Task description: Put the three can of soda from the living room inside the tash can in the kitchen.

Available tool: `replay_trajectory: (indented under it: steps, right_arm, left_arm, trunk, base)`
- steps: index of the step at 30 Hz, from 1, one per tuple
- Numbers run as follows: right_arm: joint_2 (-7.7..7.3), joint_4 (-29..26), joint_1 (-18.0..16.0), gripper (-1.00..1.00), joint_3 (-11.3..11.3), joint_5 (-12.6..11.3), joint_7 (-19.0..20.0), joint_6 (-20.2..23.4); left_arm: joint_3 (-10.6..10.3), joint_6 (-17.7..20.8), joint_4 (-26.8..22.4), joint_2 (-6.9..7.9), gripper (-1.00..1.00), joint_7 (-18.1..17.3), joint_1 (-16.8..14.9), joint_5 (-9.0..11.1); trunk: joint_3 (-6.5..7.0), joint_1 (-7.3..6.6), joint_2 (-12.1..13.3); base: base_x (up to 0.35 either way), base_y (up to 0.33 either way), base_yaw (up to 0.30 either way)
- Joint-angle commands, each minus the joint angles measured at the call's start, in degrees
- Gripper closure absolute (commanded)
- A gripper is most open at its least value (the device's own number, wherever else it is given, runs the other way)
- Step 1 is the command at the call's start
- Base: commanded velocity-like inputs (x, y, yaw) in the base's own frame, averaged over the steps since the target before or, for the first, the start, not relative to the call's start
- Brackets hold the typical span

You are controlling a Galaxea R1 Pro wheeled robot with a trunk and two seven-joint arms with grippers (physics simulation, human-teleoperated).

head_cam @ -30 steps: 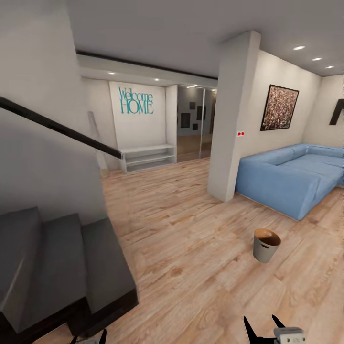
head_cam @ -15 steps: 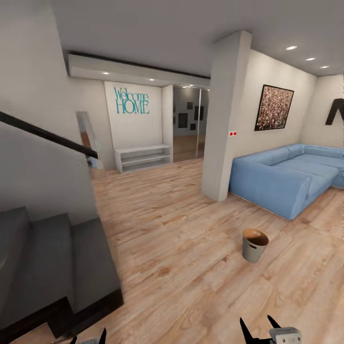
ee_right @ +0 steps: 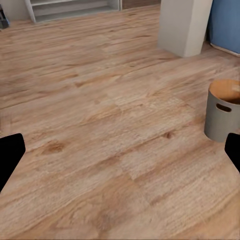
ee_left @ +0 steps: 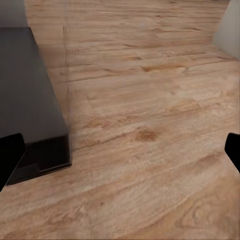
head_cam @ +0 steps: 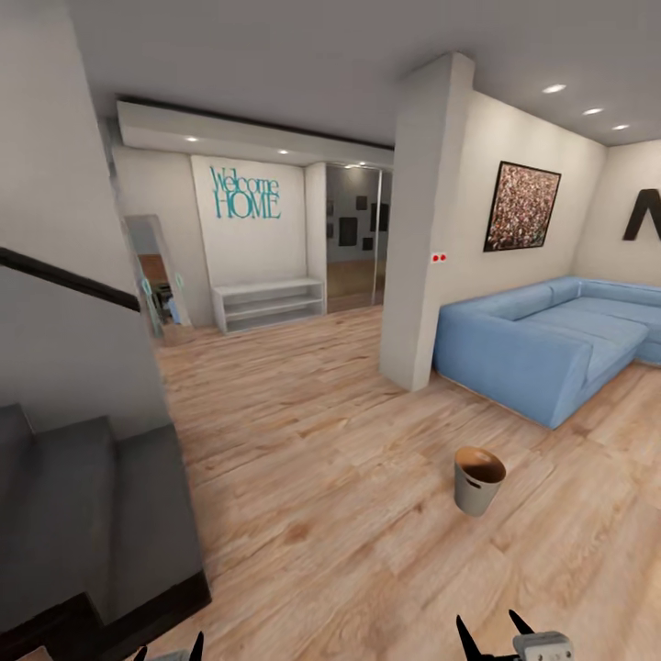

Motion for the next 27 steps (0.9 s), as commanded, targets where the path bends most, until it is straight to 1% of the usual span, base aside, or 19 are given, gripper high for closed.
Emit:
replay_trajectory:
  steps: [1, 8, 12, 27]
  right_arm:
    - [-0.02, 0.06, 0.00, -1.00, 0.17, -0.01, 0.00, 0.00]
    - [-0.06, 0.39, 0.00, -1.00, 0.73, -0.01, 0.00, 0.00]
    - [-0.07, 0.44, 0.00, -1.00, 0.77, -0.01, 0.00, 0.00]
    - [-0.05, 0.65, 0.00, -1.00, 0.79, 0.05, 0.00, 0.00]
  left_arm:
    - [0.00, 0.02, -0.01, 0.00, -1.00, 0.00, 0.00, 0.00]
    - [-0.03, -0.01, -0.03, 0.02, -1.00, 0.00, 0.00, 0.00]
    - [-0.05, -0.04, -0.01, 0.02, -1.00, 0.00, 0.00, 0.00]
    - [-0.01, -0.07, -0.03, -0.07, -1.00, 0.00, 0.00, 0.00]
  trunk:
    - [0.00, 0.00, 0.00]
    - [0.00, 0.00, 0.00]
    - [0.00, 0.00, 0.00]
    - [0.00, 0.00, 0.00]
  base:
    - [0.310, -0.084, 0.000]
    - [0.316, -0.041, 0.000]
    - [0.275, -0.130, 0.000]
    - [0.159, -0.268, 0.000]
